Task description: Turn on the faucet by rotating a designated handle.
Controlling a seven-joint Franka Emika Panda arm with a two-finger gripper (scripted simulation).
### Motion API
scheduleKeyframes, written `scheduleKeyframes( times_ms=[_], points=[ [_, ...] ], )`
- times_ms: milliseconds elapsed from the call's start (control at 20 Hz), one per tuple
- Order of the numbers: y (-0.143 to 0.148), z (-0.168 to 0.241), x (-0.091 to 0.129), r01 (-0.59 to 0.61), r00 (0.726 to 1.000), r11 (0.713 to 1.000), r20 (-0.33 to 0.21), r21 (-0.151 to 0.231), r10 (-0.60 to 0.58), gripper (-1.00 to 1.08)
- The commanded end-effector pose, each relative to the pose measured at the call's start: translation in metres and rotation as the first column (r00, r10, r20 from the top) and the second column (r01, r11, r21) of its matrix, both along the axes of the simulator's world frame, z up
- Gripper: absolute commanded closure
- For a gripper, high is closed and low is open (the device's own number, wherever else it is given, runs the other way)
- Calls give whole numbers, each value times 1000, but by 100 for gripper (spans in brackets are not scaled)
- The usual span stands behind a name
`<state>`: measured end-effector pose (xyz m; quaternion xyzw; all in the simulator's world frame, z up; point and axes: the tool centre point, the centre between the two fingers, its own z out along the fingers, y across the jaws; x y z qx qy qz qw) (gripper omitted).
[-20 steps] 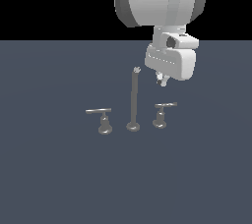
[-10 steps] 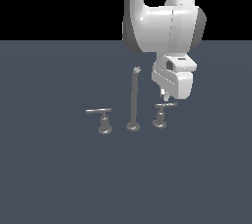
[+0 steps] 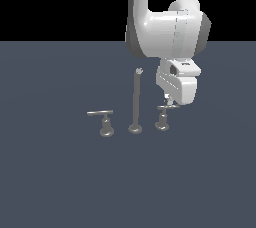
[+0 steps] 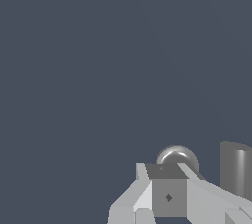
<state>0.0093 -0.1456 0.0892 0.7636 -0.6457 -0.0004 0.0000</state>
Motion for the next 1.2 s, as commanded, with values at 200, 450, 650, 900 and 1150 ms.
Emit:
scheduleKeyframes(
  times_ms=[200,450,650,900,1150],
  points=[
    [-19,0,-21,2,1000,1000,0,0,-2,108],
    [-15,0,-24,-6,1000,1000,6,0,6,108],
    [-17,0,-39,-3,1000,1000,4,0,3,108],
    [-19,0,-57,1,1000,1000,2,0,-1,108],
    [-20,0,-57,1,1000,1000,14,-6,-1,108]
  ],
)
